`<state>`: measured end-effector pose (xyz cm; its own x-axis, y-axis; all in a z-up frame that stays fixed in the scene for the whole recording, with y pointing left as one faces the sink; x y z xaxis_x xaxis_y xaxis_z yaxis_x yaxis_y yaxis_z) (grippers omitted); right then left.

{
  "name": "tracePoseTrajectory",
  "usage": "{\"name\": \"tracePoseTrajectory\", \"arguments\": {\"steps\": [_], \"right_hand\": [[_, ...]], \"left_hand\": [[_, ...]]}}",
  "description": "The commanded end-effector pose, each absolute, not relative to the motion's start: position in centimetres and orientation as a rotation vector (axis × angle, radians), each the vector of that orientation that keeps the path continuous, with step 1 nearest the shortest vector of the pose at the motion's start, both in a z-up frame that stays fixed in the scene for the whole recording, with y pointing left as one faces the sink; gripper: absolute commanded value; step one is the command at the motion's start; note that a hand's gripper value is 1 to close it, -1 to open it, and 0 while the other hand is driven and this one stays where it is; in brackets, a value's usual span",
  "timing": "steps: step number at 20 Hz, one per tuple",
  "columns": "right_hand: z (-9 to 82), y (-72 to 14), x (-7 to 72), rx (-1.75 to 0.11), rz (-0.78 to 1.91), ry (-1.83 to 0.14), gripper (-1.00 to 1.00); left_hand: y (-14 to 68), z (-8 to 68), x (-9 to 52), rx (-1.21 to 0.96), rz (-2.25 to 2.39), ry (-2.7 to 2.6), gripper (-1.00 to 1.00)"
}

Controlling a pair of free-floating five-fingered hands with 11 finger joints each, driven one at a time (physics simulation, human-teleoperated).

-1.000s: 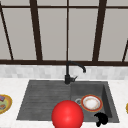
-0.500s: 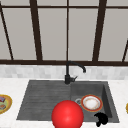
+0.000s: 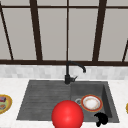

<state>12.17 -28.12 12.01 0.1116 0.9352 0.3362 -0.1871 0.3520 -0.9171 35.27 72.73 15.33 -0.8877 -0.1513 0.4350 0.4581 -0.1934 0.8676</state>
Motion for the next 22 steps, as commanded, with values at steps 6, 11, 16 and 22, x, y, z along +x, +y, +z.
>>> {"name": "tracePoseTrajectory", "arguments": {"steps": [6, 11, 16, 22], "right_hand": [[12.0, -28.1, 12.2, -0.840, 0.985, -1.152, 0.00], [12.0, -28.1, 12.2, -0.840, 0.985, -1.152, 0.00], [12.0, -28.1, 12.2, -0.840, 0.985, -1.152, 0.00], [12.0, -28.1, 12.2, -0.840, 0.985, -1.152, 0.00]], "left_hand": [[70.3, 19.7, 36.3, -0.347, -2.170, -1.608, -1.00], [67.9, 20.4, 36.4, -0.192, -2.169, -1.649, -1.00], [66.1, 20.2, 37.4, -0.221, -2.130, -1.627, -1.00], [64.3, 18.3, 38.8, -0.324, -2.046, -1.628, -1.00]]}}
